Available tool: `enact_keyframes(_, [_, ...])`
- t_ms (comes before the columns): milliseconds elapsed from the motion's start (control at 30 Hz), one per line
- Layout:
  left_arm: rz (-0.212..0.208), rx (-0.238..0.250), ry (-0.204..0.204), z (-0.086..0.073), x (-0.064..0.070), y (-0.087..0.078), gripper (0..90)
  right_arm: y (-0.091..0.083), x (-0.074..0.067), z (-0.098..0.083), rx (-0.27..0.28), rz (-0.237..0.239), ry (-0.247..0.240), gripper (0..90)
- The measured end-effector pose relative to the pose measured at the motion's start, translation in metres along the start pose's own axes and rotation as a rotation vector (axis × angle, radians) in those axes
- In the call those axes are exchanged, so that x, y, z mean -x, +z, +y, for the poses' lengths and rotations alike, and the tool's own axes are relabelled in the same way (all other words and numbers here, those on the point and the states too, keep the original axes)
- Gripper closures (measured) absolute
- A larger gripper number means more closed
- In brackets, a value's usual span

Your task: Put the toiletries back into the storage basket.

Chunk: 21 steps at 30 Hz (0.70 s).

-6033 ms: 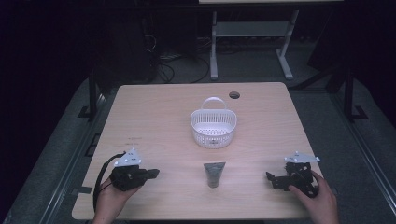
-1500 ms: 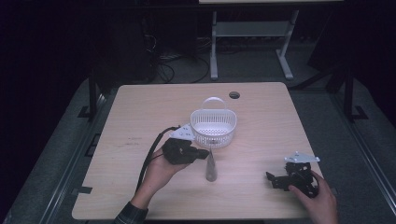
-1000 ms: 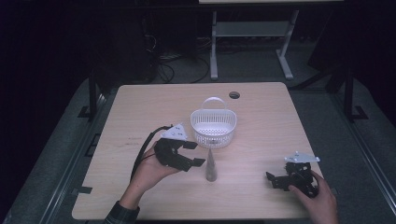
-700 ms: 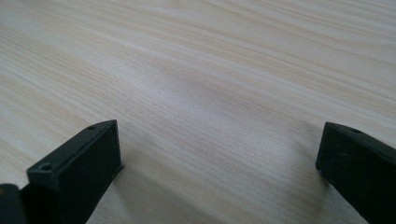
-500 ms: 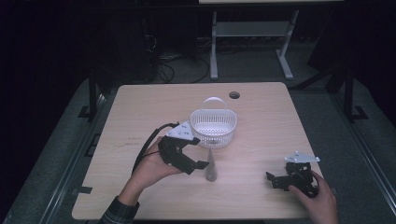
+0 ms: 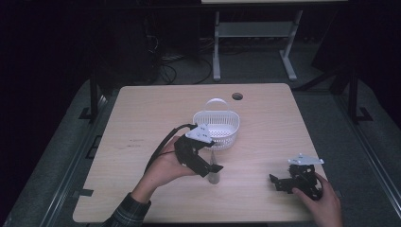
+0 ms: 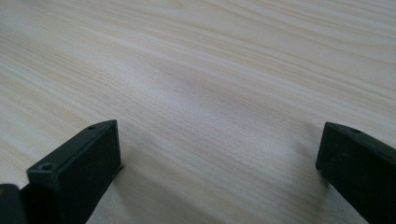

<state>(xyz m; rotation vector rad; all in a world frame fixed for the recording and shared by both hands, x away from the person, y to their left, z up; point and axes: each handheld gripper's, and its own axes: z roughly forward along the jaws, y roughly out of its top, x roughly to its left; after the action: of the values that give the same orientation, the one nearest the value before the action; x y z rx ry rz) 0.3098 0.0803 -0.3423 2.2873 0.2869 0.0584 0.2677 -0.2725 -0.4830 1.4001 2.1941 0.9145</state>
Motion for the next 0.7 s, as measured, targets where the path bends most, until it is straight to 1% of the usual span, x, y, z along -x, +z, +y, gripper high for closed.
enact_keyframes(67, [-0.003,-0.009,0.004,0.001,0.0,0.003,13.4,0.0,0.0,0.0,0.0,0.0,0.0,0.0])
enact_keyframes(133, [-0.004,-0.029,0.015,0.001,0.001,0.007,13.4,0.0,0.0,0.0,0.0,0.0,0.001,0.0])
enact_keyframes(300, [0.0,-0.043,0.017,0.0,0.001,0.011,13.7,0.0,0.0,0.0,0.0,-0.001,0.001,0.0])
enact_keyframes(367, [-0.001,-0.058,0.021,0.0,0.0,0.013,13.8,0.0,0.0,0.0,0.0,-0.001,0.0,0.0])
enact_keyframes(533, [0.001,-0.077,0.025,-0.003,-0.001,0.018,14.3,0.0,0.0,0.0,-0.001,0.0,-0.001,0.0])
enact_keyframes(633, [0.001,-0.077,0.024,-0.004,0.0,0.021,15.0,0.0,0.0,0.0,0.0,0.0,-0.001,0.0])
enact_keyframes(700, [0.002,-0.082,0.029,-0.004,0.0,0.021,18.0,0.0,0.0,0.0,0.0,0.0,0.0,0.0])
